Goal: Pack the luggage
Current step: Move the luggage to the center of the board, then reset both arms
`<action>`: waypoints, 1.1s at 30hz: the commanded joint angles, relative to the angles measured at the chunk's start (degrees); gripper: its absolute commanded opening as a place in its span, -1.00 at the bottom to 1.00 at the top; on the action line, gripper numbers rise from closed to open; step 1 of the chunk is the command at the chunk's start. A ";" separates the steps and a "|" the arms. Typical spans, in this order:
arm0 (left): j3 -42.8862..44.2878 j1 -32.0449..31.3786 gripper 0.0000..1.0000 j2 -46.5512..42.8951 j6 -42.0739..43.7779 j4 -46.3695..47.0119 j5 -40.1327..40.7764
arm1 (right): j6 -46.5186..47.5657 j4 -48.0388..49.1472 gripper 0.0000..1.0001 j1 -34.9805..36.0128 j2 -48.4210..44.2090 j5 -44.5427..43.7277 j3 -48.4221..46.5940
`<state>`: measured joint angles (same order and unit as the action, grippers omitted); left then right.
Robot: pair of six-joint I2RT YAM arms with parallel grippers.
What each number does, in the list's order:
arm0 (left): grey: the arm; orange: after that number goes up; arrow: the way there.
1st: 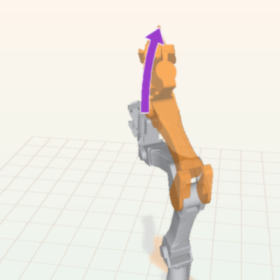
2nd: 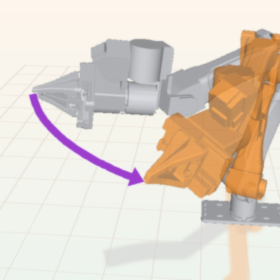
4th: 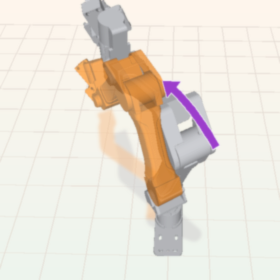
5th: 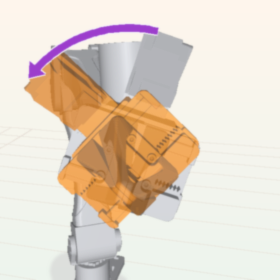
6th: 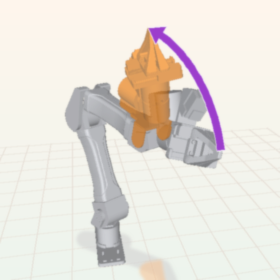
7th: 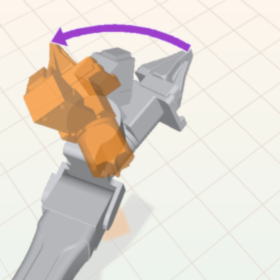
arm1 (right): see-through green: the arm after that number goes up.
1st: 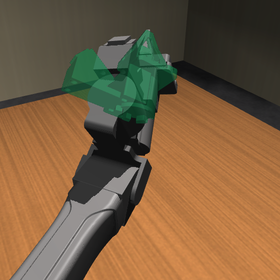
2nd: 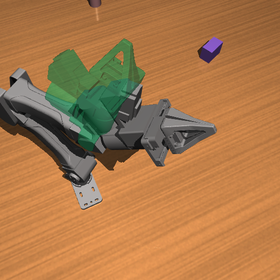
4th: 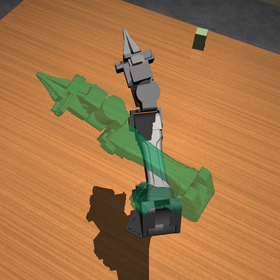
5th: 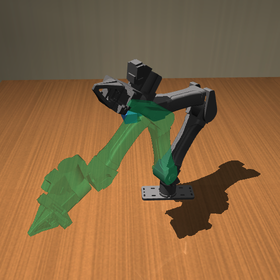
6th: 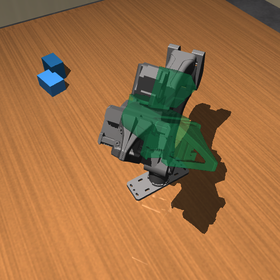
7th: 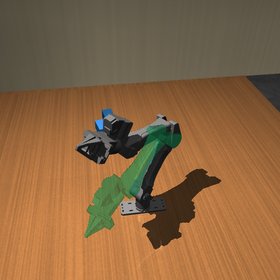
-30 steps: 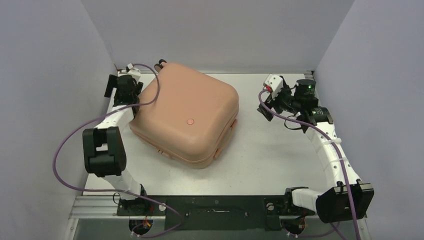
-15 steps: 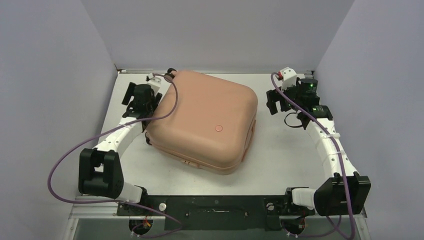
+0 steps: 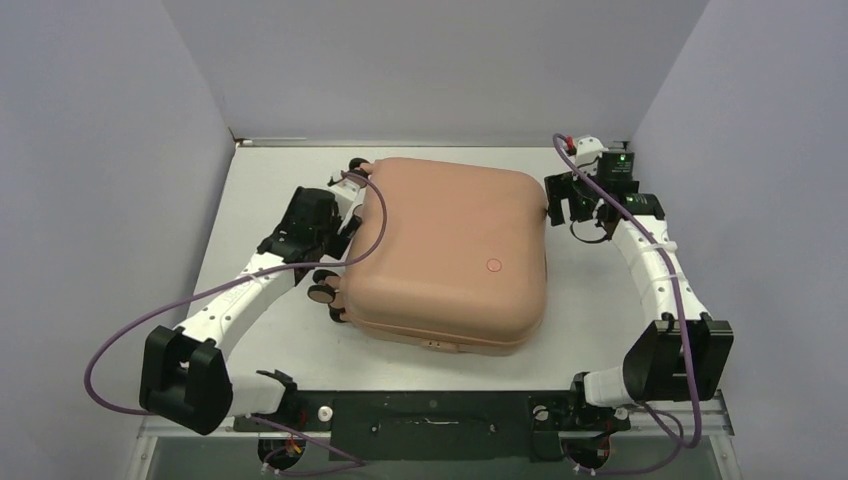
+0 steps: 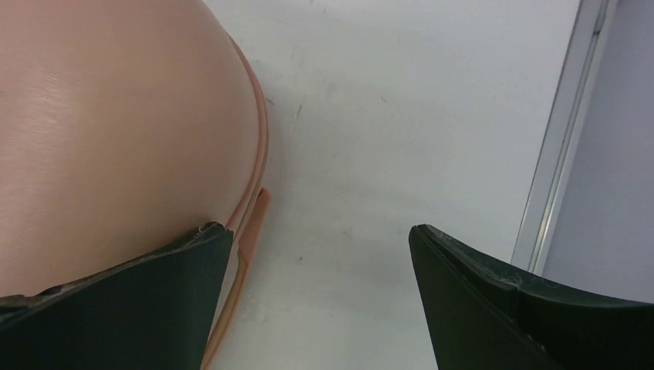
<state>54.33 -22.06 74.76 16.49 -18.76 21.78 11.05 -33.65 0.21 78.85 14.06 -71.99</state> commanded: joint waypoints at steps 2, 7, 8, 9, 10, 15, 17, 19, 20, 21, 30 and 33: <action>-1.10 -1.70 0.84 -3.12 -1.07 -4.49 -7.27 | -0.77 -0.72 0.79 1.47 4.51 0.27 1.70; -1.49 -2.10 0.84 -5.81 -1.80 -5.98 -10.38 | -0.46 0.92 0.79 5.59 11.57 3.42 -3.16; -1.59 -2.11 0.84 -5.97 -1.81 -5.92 -10.10 | -0.87 1.62 0.79 6.58 12.98 4.06 -4.24; -1.62 -2.11 0.84 -5.92 -1.77 -5.87 -9.84 | -1.23 2.08 0.79 7.55 14.39 4.65 -5.36; -1.64 -2.11 0.85 -5.86 -1.69 -5.79 -9.50 | -1.57 2.42 0.79 8.72 15.75 5.08 -6.46; -1.85 -1.18 0.99 -5.97 -0.31 -3.26 -4.81 | -3.09 1.89 0.79 12.30 20.96 3.12 -11.33; -1.27 1.59 0.93 -6.51 0.34 -1.86 -4.59 | -3.38 2.28 0.79 10.85 19.19 0.09 -10.21; 0.76 6.12 0.92 -7.35 0.19 -1.33 -7.09 | -3.65 2.62 0.79 6.78 15.84 -2.19 -8.68; 2.30 9.37 0.92 -7.95 -0.06 -1.31 -8.57 | -3.55 2.66 0.79 5.32 13.62 -3.76 -7.83; 3.74 11.14 0.92 -8.69 -0.28 -1.47 -10.08 | -3.16 2.94 0.79 4.30 11.17 -5.76 -6.88; 16.27 13.22 0.92 -20.05 -1.65 -16.71 -35.35 | 4.52 0.05 0.79 3.48 -11.68 6.13 -3.18; 15.38 13.31 0.92 -25.62 -1.65 -19.86 -44.35 | 3.49 -0.55 0.79 3.48 -16.97 17.18 -3.77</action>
<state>68.14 -8.91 55.61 15.42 -30.81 -5.21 14.33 -33.26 3.42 67.02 16.86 -74.50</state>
